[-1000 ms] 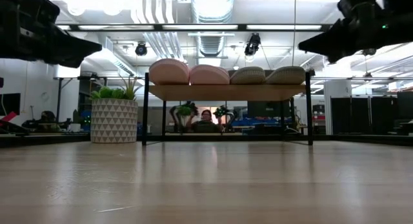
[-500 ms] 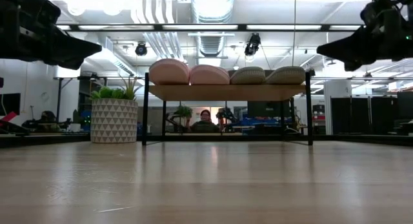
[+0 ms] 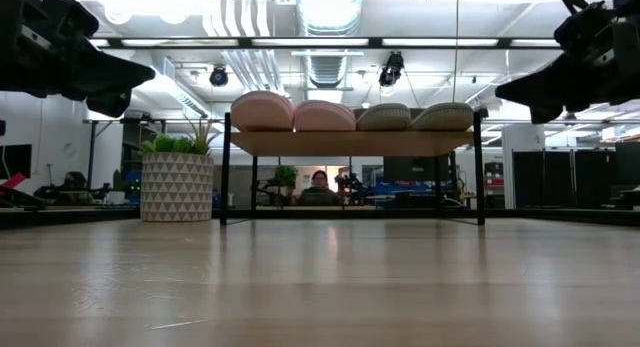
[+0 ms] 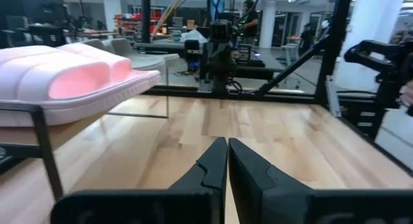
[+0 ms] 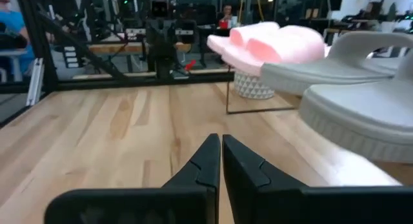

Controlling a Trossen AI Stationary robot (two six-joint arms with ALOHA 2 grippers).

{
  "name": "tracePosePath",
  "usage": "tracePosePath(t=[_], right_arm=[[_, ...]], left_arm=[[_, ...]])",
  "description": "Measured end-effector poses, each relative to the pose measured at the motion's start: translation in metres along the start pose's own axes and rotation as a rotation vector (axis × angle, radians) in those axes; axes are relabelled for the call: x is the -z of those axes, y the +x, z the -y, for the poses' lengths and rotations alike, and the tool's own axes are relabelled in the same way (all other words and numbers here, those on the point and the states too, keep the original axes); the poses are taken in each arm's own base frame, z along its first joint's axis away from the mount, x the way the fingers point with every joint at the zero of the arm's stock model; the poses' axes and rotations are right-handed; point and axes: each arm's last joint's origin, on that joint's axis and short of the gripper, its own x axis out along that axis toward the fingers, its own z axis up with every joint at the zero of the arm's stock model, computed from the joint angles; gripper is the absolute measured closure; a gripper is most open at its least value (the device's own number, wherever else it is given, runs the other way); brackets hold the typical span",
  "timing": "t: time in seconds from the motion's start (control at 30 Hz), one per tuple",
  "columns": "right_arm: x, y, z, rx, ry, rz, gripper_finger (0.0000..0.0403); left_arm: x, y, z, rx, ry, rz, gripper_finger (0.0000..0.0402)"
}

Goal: Pick and place slides into the shelf
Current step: Return to Home Position

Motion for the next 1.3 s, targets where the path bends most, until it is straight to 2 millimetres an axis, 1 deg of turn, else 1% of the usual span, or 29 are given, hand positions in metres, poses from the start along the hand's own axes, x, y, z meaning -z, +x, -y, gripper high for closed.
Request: tracePosePath(t=[0.13, 0.3, 0.47, 0.6, 0.73, 0.9, 1.07, 1.17, 1.3], right_arm=[[0.003, 0.002, -0.001, -0.018, -0.020, -0.026, 0.0394], [0.002, 0.002, -0.001, -0.022, -0.039, -0.015, 0.0394], [-0.004, 0.002, -0.001, -0.029, -0.031, 0.047, 0.0394], [-0.005, 0.001, -0.001, -0.029, -0.043, 0.018, 0.0394], [-0.011, 0.000, -0.001, -0.044, -0.060, 0.052, 0.0394], [-0.007, -0.003, -0.001, -0.047, -0.061, 0.040, 0.0394], [-0.010, -0.007, 0.000, -0.047, -0.062, 0.082, 0.0394], [-0.006, -0.006, -0.001, -0.048, -0.061, 0.043, 0.0394], [-0.005, -0.005, -0.001, -0.052, -0.045, 0.036, 0.0394]], left_arm=[[0.000, 0.000, 0.001, 0.025, 0.032, -0.002, 0.0402], [0.000, 0.000, 0.001, 0.031, 0.054, 0.002, 0.0402], [0.000, 0.000, 0.001, 0.035, 0.074, 0.003, 0.0402], [0.000, 0.000, 0.001, 0.035, 0.079, 0.003, 0.0402], [0.001, 0.000, 0.001, 0.036, 0.078, 0.001, 0.0402], [0.001, 0.000, 0.001, 0.037, 0.078, -0.004, 0.0402], [0.001, 0.000, 0.001, 0.038, 0.076, -0.006, 0.0402], [0.001, 0.000, 0.001, 0.038, 0.069, -0.005, 0.0402], [0.001, 0.000, 0.002, 0.061, 0.058, -0.006, 0.0402]])
